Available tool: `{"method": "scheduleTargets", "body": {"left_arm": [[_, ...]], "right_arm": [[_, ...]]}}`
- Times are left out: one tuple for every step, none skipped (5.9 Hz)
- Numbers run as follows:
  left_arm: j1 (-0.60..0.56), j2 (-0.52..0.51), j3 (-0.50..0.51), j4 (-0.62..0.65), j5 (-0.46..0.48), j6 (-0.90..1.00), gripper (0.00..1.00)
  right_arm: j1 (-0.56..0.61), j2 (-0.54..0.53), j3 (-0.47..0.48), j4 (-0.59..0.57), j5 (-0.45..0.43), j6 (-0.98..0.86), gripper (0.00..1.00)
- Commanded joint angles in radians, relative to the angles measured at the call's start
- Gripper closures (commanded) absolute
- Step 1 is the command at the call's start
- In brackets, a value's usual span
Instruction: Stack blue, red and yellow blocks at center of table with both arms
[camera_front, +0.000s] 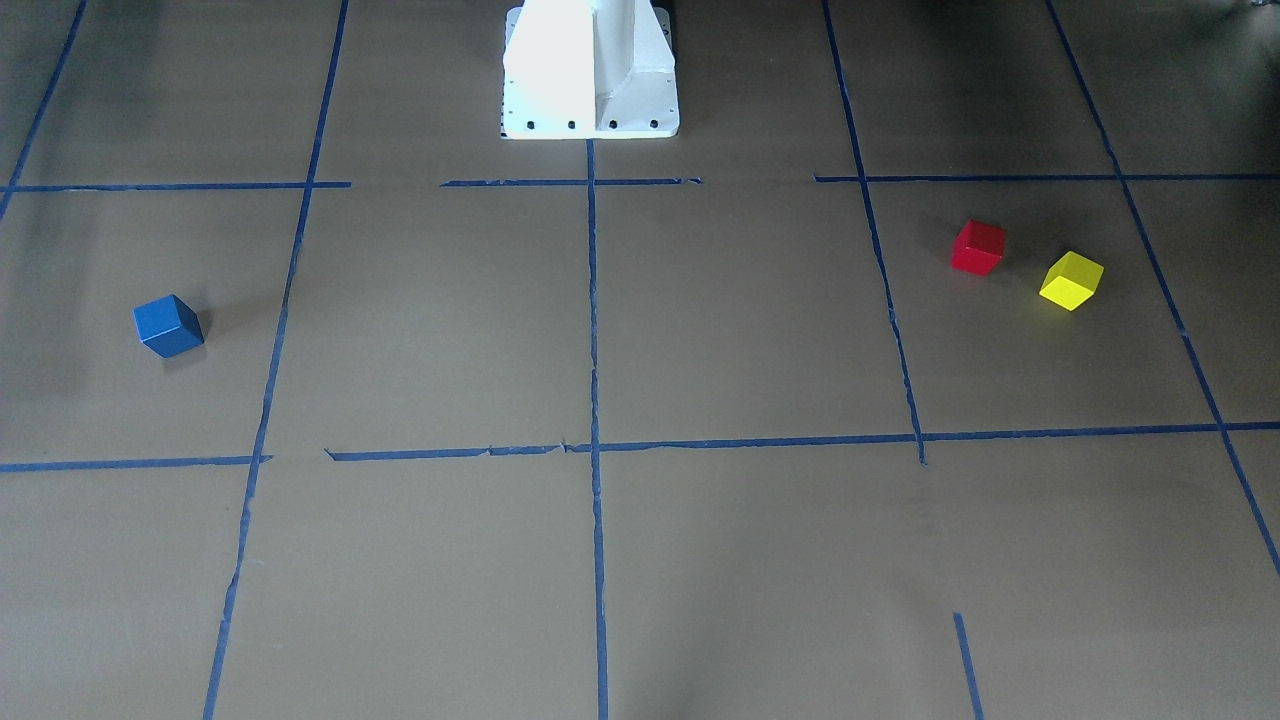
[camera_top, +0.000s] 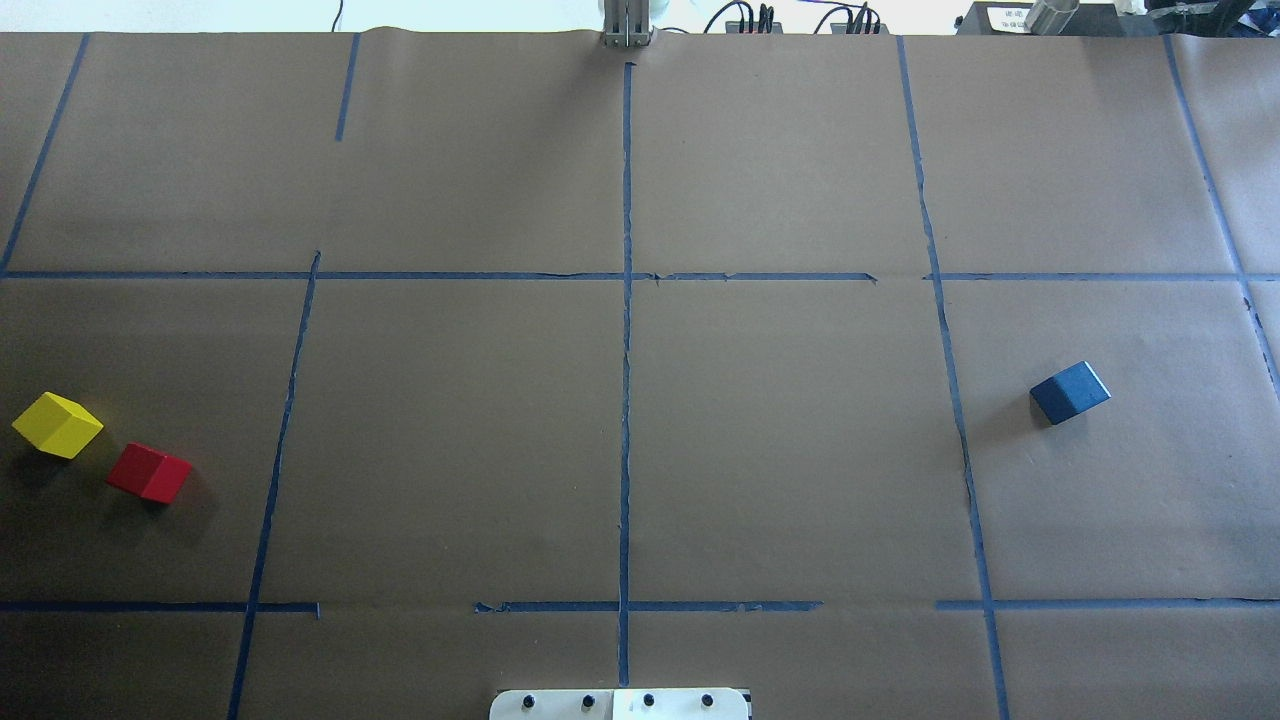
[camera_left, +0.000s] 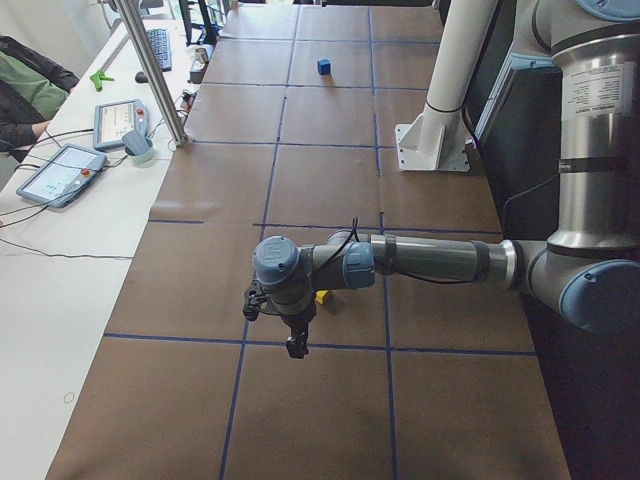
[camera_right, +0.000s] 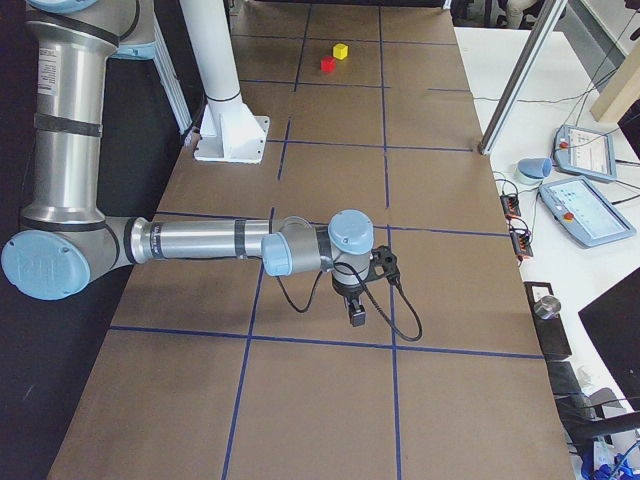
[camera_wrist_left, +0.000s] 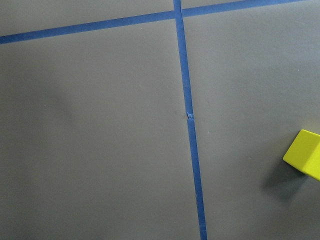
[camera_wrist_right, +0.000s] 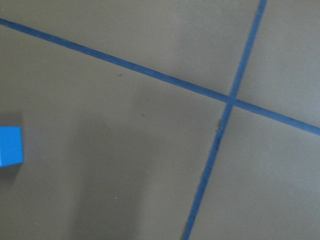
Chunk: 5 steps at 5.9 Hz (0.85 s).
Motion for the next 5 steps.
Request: {"method": "scheduleTargets", "body": {"left_arm": [[0.0, 0.001, 0.0, 0.001, 0.0, 0.0, 0.0], [0.0, 0.001, 0.0, 0.001, 0.0, 0.0, 0.0], [0.0, 0.001, 0.0, 0.001, 0.0, 0.0, 0.0], [0.0, 0.004, 0.0, 0.001, 0.0, 0.0, 0.0], [0.0, 0.004, 0.002, 0.001, 0.0, 0.0, 0.0]], "right_arm": [[-0.144, 0.079, 0.006, 0.062, 0.017, 0.168, 0.0], [-0.222, 0.125, 0.008, 0.062, 0.01, 0.274, 0.0], [-0.272, 0.133, 0.014, 0.118, -0.004, 0.371, 0.0], [-0.356, 0.12, 0.012, 0.257, -0.086, 0.527, 0.0], [-0.422, 0.115, 0.011, 0.294, -0.129, 0.606, 0.0]]}}
